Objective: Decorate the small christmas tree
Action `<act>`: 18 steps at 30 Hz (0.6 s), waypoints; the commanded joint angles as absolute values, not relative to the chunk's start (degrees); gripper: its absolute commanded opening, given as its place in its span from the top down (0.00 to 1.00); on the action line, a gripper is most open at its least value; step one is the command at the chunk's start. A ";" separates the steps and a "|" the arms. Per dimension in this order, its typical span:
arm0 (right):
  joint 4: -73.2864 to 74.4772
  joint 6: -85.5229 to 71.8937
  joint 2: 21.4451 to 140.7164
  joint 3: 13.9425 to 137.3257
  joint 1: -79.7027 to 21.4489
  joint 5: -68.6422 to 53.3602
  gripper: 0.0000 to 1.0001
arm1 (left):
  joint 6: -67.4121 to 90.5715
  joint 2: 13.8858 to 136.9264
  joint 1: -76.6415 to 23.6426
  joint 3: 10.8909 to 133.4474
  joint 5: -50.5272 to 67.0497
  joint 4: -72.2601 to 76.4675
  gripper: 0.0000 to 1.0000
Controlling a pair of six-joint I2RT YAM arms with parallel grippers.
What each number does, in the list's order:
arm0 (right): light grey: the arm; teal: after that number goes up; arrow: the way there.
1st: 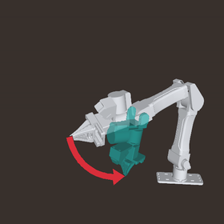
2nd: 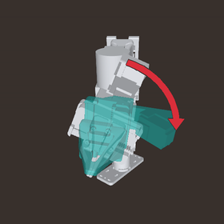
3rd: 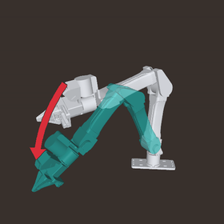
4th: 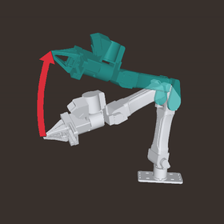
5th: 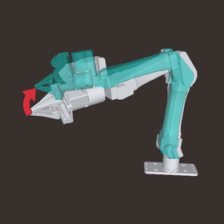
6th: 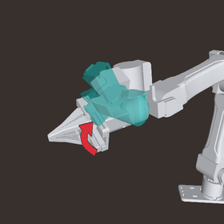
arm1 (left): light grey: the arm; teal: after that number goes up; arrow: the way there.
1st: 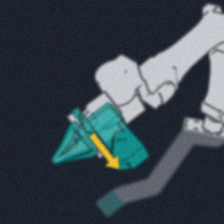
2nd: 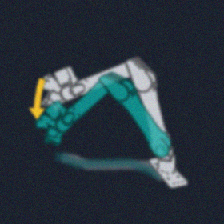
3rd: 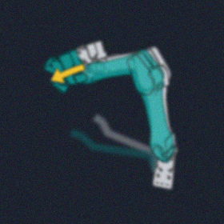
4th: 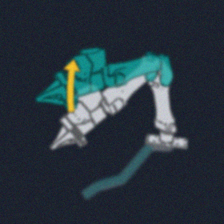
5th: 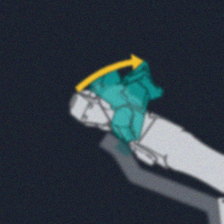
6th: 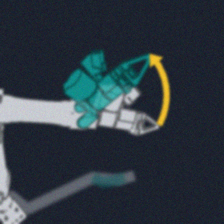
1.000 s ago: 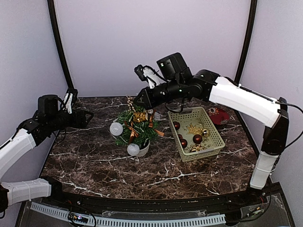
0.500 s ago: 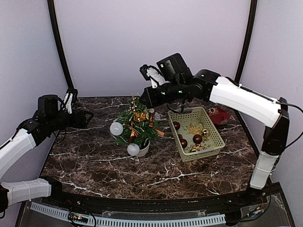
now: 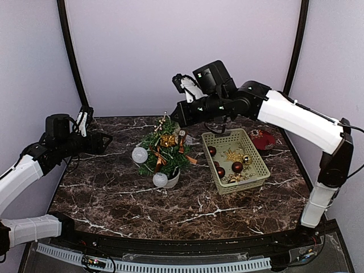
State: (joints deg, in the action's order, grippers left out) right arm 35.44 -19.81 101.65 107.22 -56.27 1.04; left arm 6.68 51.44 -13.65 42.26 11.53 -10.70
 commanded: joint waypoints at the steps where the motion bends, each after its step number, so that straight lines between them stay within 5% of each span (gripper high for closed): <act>1: 36.34 -19.78 100.87 108.76 -56.60 0.26 1.00 | 6.59 50.64 -13.36 41.81 11.93 -9.32 0.20; 7: 34.96 -19.63 99.04 107.78 -56.60 -1.86 0.73 | 6.59 50.63 -13.36 41.83 12.01 -9.22 0.20; 18: 33.09 -19.87 97.43 107.31 -56.60 -3.44 0.63 | 6.59 50.47 -13.36 41.81 11.65 -9.32 0.20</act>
